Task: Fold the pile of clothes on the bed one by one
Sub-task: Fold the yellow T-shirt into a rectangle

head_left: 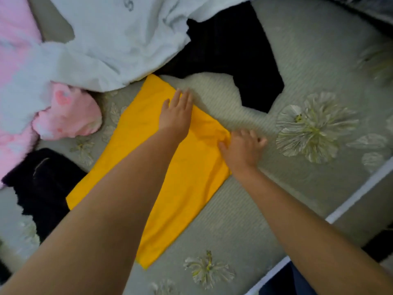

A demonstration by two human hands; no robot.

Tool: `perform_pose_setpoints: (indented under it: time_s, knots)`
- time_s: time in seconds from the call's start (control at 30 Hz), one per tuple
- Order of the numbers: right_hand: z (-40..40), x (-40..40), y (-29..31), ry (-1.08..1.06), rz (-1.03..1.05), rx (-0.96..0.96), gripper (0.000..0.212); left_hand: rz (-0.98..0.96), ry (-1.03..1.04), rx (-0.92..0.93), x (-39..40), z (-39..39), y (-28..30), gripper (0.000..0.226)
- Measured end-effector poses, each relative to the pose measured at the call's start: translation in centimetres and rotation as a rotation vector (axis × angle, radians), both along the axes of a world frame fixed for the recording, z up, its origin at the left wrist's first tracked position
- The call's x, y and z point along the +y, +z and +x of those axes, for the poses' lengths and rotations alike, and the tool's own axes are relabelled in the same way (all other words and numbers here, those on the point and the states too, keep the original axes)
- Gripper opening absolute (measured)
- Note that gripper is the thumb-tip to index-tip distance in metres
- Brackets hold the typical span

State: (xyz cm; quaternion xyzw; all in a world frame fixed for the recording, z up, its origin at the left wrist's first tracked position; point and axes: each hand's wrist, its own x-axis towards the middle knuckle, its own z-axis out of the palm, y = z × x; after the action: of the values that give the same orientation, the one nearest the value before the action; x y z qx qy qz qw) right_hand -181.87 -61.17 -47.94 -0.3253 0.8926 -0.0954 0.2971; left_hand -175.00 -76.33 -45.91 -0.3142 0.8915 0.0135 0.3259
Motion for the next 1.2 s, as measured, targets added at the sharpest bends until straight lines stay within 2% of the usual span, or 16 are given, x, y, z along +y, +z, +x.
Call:
perform_pose_setpoints:
  time_s: [0.07, 0.2, 0.3, 0.43, 0.67, 0.77, 0.83, 0.97, 1.1, 1.2]
  knots:
    - [0.2, -0.6, -0.3, -0.01, -0.01, -0.014, 0.032, 0.014, -0.086, -0.062, -1.2, -0.2, -0.3, 0.061]
    - [0.9, -1.5, -1.0, 0.004, 0.037, -0.078, 0.023, 0.034, -0.207, -0.055, -3.3, 0.6, -0.2, 0.047]
    - [1.0, -2.0, -0.6, -0.057, -0.095, -0.038, 0.004, 0.066, -0.24, -0.128, -4.8, 1.2, -0.2, 0.038]
    - [0.8, -1.5, 0.1, -0.037, -0.218, 0.179, 0.025, 0.06, -0.223, -0.12, -5.8, 2.0, -0.3, 0.029]
    - [4.1, -0.8, 3.4, 0.057, -0.482, 0.092, 0.03, 0.029, -0.123, 0.095, -5.1, 7.0, 2.1, 0.025]
    - [7.1, -0.5, 4.9, 0.132, -0.507, 0.083, 0.031, 0.118, -0.212, 0.28, -4.3, 10.9, 4.0, 0.025]
    - [9.8, -0.1, 5.6, 0.182, -0.533, 0.086, 0.031, 0.1, -0.29, 0.359, -4.1, 14.1, 4.9, 0.022]
    - [16.8, 1.5, 6.9, 0.256, -0.503, 0.14, 0.033, 0.028, -0.309, 0.436, -3.7, 21.0, 6.1, 0.025]
    - [24.5, 3.2, 7.5, 0.296, -0.481, 0.141, 0.033, -0.054, -0.377, 0.504, -3.2, 27.5, 7.4, 0.014]
    - [29.6, 4.3, 6.7, 0.301, -0.465, 0.136, 0.031, -0.081, -0.378, 0.508, -2.5, 32.3, 7.0, 0.02]
